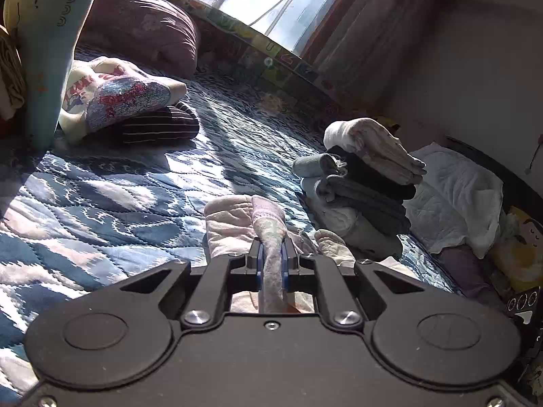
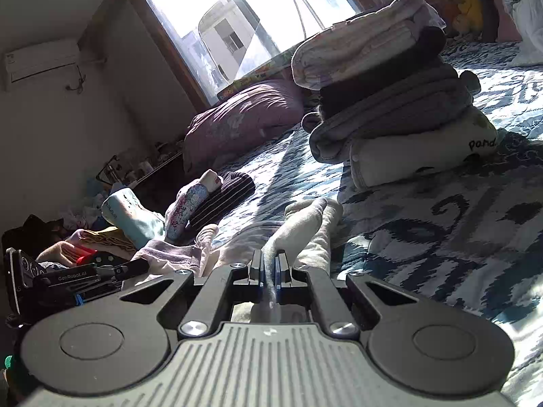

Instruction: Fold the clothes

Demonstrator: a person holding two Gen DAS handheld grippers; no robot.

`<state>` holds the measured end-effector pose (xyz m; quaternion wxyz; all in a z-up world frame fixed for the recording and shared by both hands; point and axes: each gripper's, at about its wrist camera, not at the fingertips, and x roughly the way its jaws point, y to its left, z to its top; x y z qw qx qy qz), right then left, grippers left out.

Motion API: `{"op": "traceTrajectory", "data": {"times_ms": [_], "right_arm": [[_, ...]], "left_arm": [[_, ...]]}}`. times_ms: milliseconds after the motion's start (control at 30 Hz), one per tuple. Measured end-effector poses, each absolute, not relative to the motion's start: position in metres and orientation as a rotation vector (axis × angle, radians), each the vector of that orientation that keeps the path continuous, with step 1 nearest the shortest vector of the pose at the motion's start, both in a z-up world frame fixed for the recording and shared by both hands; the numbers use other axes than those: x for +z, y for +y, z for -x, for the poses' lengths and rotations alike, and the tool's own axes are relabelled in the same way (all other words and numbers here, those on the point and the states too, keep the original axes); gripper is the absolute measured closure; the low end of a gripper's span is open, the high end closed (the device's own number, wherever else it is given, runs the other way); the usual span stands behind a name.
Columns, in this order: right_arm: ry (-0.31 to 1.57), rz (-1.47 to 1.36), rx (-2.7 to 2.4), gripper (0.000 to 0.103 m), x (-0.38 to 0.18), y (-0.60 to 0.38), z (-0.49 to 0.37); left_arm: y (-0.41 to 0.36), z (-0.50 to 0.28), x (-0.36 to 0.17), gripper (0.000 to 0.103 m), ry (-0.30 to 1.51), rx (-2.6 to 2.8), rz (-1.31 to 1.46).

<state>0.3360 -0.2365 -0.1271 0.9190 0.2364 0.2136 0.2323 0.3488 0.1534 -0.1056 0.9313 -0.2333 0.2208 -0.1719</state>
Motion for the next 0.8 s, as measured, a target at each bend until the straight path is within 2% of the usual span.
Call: {"op": "traceTrajectory", "data": {"times_ms": [233, 800], "right_arm": [[0.373, -0.532, 0.375, 0.095, -0.122, -0.276, -0.323], [0.261, -0.549, 0.080, 0.095, -0.124, -0.353, -0.266]], "left_arm": [[0.198, -0.320, -0.094, 0.096, 0.352, -0.247, 0.554], [0.272, -0.229, -0.094, 0.096, 0.246, -0.005, 0.617]]}}
